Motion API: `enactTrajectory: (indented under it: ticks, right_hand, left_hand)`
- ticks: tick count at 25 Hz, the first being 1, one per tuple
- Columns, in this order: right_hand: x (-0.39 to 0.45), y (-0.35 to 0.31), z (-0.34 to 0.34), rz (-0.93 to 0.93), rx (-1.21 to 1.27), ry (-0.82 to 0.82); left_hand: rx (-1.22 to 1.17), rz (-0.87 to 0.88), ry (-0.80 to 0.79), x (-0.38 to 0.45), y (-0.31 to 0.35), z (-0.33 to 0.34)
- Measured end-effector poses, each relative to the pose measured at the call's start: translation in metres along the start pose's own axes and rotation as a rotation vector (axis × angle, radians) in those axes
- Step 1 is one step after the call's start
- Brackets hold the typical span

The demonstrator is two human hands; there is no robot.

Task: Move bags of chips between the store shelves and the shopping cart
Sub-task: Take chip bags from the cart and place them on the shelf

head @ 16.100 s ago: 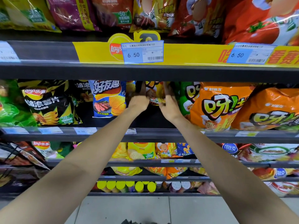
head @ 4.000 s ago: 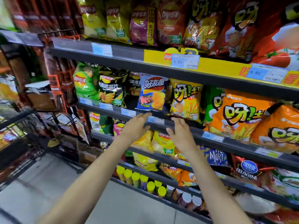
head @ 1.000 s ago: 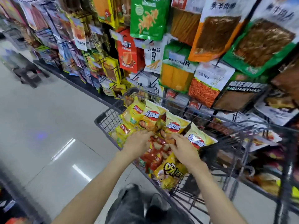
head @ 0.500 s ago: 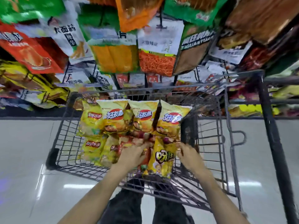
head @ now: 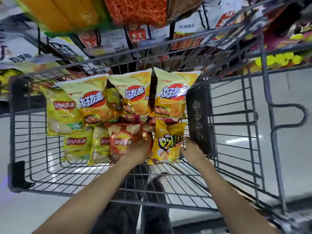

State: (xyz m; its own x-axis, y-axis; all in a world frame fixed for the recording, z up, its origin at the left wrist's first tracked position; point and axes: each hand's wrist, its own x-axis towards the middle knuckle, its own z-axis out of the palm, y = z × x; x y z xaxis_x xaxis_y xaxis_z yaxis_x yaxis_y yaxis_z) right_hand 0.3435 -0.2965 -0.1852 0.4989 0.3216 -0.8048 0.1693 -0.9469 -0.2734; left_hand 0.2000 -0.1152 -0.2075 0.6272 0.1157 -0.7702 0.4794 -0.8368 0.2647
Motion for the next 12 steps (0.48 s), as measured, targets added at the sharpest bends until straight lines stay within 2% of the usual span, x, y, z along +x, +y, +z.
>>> enactTrajectory:
  ticks: [2, 8, 12]
  right_hand:
    - [0.012, 0.004, 0.008, 0.036, 0.012, -0.050]
    - [0.048, 0.012, 0.032, 0.145, 0.192, -0.135]
    - [0.058, 0.016, 0.036, 0.184, 0.312, -0.158]
  left_hand:
    - [-0.079, -0.021, 0.005, 0.010, 0.000, 0.015]
    - [-0.530, -0.026, -0.032, 0.046, 0.000, 0.056]
    - [-0.613, -0.016, -0.090, 0.059, 0.004, 0.071]
